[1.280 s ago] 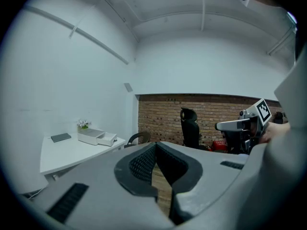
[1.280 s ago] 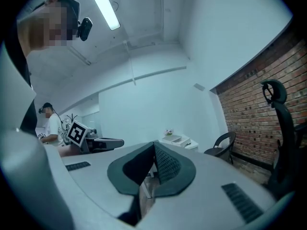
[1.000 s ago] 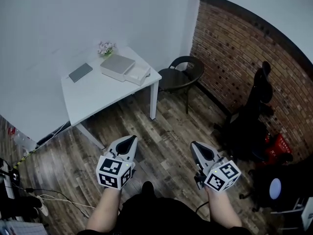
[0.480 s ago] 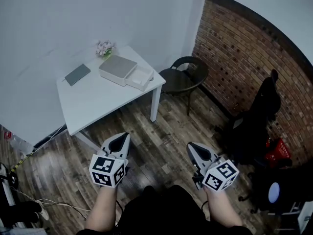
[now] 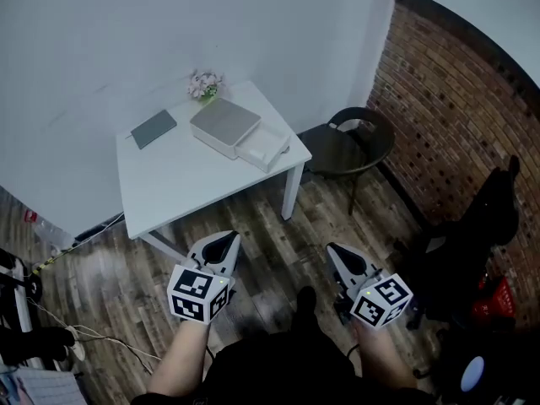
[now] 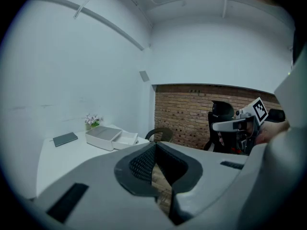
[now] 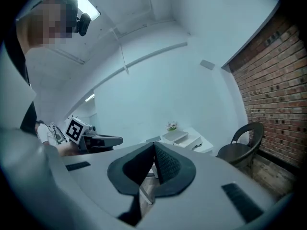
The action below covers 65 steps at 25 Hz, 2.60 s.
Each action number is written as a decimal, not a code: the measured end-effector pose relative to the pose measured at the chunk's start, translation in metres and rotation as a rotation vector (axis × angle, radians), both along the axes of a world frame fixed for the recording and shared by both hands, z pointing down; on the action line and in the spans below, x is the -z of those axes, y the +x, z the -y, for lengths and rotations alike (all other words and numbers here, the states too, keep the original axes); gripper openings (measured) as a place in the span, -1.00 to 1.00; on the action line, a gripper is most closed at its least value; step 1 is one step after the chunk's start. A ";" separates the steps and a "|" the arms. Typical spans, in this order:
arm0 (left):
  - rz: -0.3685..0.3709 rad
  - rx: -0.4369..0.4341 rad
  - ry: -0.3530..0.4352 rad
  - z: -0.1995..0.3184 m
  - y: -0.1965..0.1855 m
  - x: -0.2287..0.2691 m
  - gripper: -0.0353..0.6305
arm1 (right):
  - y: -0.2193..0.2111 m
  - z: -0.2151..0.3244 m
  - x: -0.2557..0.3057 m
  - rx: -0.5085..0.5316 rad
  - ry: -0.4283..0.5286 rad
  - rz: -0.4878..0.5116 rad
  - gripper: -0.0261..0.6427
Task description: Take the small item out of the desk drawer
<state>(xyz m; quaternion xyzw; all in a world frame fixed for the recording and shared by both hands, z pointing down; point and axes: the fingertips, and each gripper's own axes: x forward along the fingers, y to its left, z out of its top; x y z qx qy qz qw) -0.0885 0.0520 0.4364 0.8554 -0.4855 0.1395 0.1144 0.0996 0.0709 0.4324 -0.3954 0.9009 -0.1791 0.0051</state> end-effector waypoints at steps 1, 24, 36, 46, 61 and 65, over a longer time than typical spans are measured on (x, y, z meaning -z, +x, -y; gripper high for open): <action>0.003 0.012 0.001 0.012 0.005 0.002 -0.87 | 0.003 0.017 0.000 0.014 -0.003 0.005 -0.91; 0.001 0.095 -0.046 0.212 0.050 -0.013 -0.86 | 0.051 0.231 -0.021 0.133 -0.074 -0.041 -0.91; 0.023 -0.049 -0.049 0.324 -0.010 -0.013 -0.86 | -0.062 0.351 0.000 0.133 -0.041 -0.058 -0.91; 0.094 -0.225 -0.113 0.353 -0.035 -0.048 -0.86 | -0.112 0.375 -0.017 0.131 -0.083 -0.084 -0.91; 0.341 -0.590 -0.305 0.389 0.013 -0.143 -0.59 | -0.063 0.433 -0.056 0.063 -0.182 -0.059 -0.91; 0.401 -0.631 -0.320 0.398 0.021 -0.159 -0.56 | -0.057 0.433 -0.070 0.056 -0.217 -0.053 -0.91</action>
